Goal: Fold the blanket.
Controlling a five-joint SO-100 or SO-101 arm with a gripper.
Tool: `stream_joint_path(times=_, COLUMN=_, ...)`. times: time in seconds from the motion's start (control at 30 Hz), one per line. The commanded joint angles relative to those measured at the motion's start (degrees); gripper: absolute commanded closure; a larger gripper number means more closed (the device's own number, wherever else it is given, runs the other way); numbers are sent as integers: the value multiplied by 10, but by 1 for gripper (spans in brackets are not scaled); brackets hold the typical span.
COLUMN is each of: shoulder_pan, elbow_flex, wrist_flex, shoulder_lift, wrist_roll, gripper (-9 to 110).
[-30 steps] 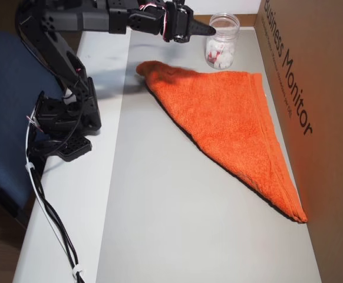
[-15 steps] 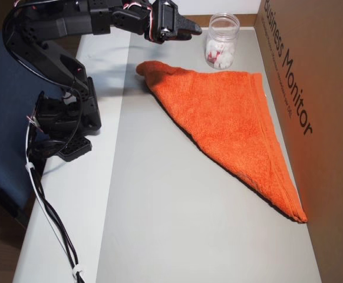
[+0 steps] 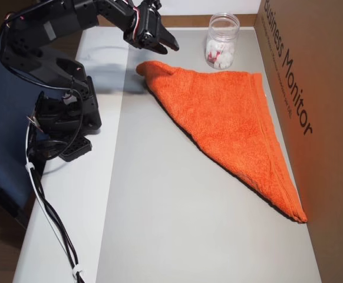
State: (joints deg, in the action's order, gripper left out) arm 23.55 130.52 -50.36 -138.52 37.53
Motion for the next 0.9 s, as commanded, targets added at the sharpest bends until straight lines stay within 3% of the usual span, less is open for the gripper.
stream_joint_path(times=0.0, shoulder_pan=11, elbow_flex=-8, wrist_flex=-28, shoulder_lift=-21, wrist_roll=-3, gripper=87)
stream_joint_path(times=0.47, shoulder_pan=79, elbow_flex=-20, wrist_flex=-193, shoulder_lift=-36, wrist_roll=-7, gripper=87)
stream_joint_path(times=0.67, shoulder_pan=76, elbow_flex=-33, wrist_flex=-284, shoulder_lift=-34, wrist_roll=-113, gripper=87)
stream_joint_path(times=0.87, shoulder_pan=82, elbow_flex=-32, wrist_flex=-284, shoulder_lift=-7, wrist_roll=-138, gripper=87)
